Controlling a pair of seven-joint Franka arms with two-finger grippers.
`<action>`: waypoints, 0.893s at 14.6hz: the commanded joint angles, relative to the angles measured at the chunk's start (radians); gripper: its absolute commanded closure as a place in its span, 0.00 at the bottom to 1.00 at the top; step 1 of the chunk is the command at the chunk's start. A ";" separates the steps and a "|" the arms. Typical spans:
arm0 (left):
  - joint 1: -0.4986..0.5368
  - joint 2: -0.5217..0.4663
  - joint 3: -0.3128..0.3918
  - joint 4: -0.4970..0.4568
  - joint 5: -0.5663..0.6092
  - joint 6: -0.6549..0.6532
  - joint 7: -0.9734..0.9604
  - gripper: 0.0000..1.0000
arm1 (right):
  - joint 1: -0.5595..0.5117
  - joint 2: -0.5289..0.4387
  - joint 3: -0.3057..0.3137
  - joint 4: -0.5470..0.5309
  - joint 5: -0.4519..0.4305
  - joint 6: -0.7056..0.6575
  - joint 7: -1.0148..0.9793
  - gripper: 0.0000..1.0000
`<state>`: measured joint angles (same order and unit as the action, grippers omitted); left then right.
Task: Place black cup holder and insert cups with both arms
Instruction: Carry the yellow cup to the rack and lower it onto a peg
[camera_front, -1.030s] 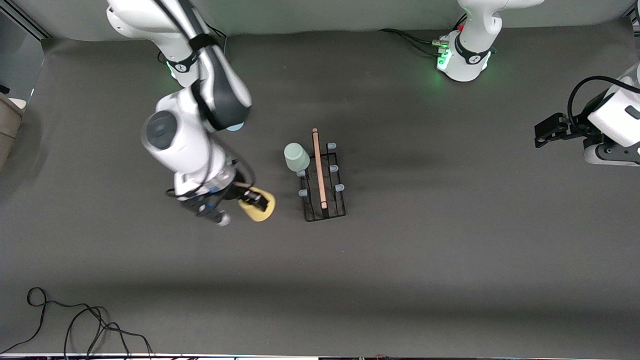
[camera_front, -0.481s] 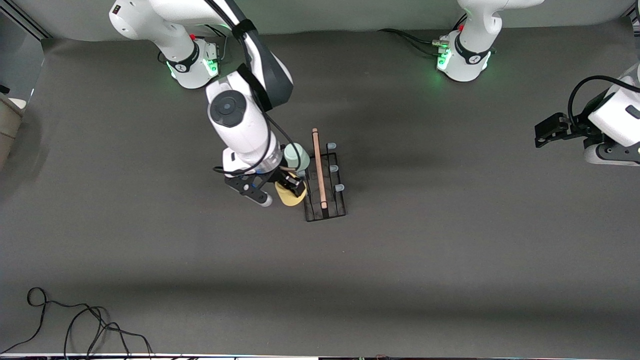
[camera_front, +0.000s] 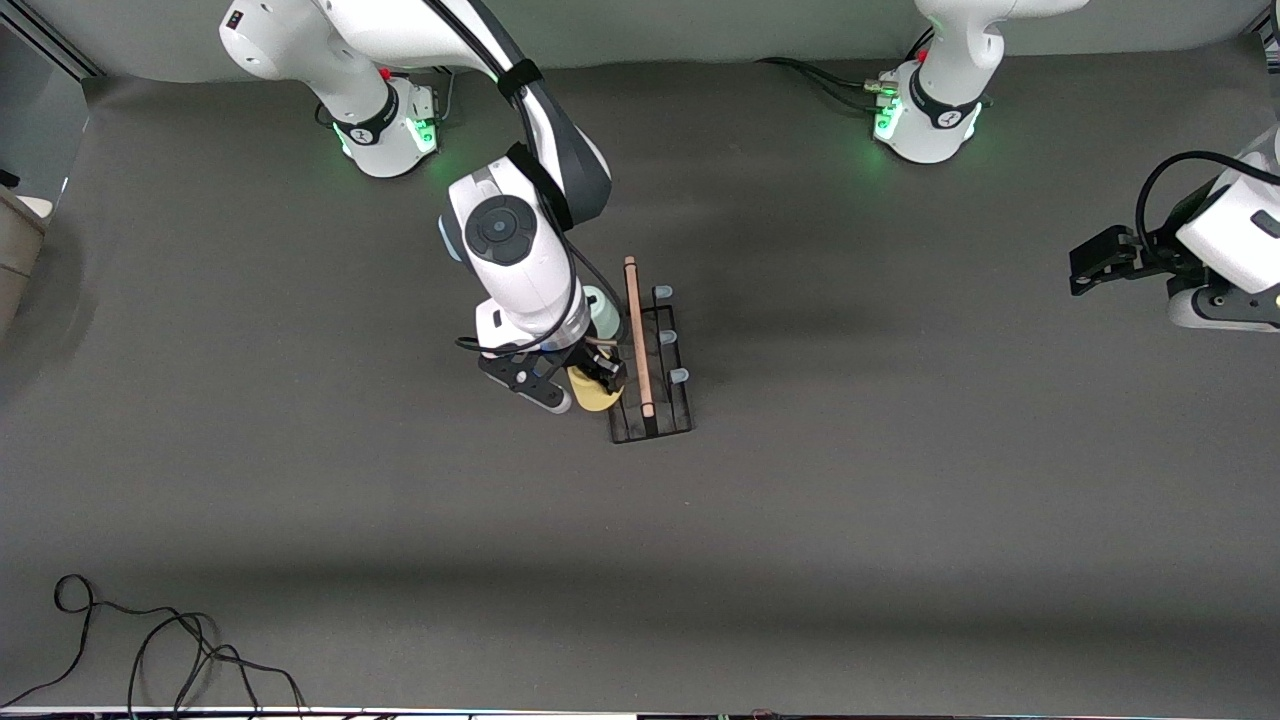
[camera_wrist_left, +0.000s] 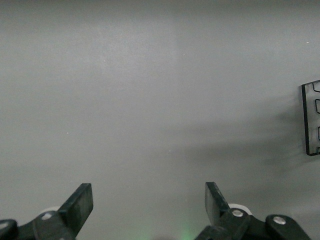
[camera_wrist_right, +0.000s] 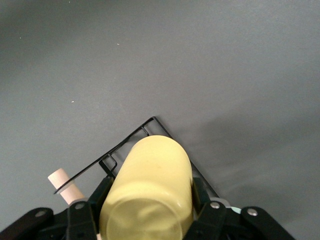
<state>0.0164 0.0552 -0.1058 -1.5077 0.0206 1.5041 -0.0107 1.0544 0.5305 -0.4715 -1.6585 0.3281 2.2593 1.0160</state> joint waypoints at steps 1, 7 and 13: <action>-0.009 -0.005 0.006 0.011 -0.004 0.001 0.001 0.00 | 0.010 0.037 -0.007 0.031 -0.015 0.016 0.033 1.00; -0.009 -0.003 0.006 0.011 -0.004 0.001 0.000 0.00 | 0.006 0.080 -0.007 0.052 -0.015 0.029 0.021 0.08; -0.009 -0.005 0.006 0.011 -0.004 0.001 0.001 0.00 | -0.086 0.049 -0.042 0.213 -0.020 -0.310 -0.166 0.07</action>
<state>0.0164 0.0552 -0.1059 -1.5076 0.0205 1.5041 -0.0107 1.0225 0.5905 -0.5037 -1.5456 0.3204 2.1103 0.9416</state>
